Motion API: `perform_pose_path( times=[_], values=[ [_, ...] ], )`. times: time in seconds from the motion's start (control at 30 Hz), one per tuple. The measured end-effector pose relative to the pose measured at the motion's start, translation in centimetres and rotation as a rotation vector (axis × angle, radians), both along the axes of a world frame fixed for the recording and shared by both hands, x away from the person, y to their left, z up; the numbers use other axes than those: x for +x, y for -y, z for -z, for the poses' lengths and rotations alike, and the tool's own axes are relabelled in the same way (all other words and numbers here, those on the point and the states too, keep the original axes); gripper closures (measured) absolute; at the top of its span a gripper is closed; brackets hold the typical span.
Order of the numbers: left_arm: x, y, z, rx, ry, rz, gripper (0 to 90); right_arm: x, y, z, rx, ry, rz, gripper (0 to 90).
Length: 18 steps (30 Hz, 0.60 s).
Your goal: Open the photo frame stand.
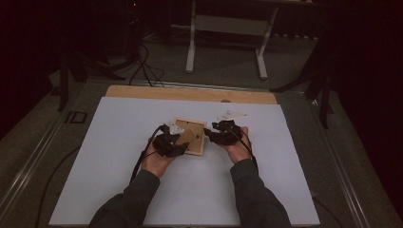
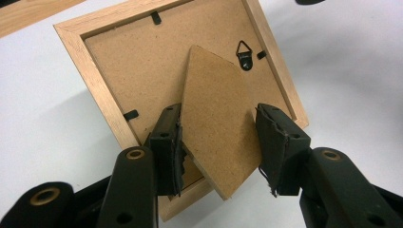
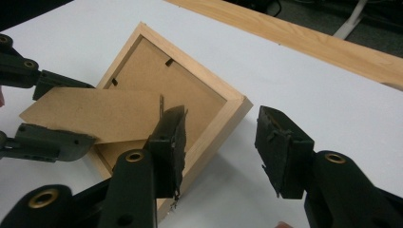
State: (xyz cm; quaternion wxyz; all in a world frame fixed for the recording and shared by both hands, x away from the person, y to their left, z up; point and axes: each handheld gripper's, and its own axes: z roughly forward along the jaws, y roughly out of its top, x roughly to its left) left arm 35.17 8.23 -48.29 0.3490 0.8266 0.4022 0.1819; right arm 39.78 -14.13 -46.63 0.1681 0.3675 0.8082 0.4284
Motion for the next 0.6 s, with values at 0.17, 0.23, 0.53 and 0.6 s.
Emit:
perform_pose_path(
  times=[0.17, 0.23, 0.53, 0.6],
  values=[
    [-0.4, -0.1, 0.2, 0.009, 0.019, 0.0, 54.9, 0.2, -0.3, 0.4, 0.006, -0.018, -0.006, 52.2],
    [-0.7, 0.0, 0.3, 0.013, 0.032, -0.002, 54.9, 0.3, -0.4, 0.5, 0.004, -0.025, -0.011, 51.7],
    [-1.7, 0.0, 0.9, 0.027, 0.083, -0.008, 54.8, 0.7, -0.5, 0.7, 0.022, -0.043, -0.024, 49.1],
    [-1.9, 0.1, 0.9, 0.033, 0.095, -0.007, 54.8, 0.8, -0.6, 0.7, 0.024, -0.046, -0.027, 48.4]
  ],
)
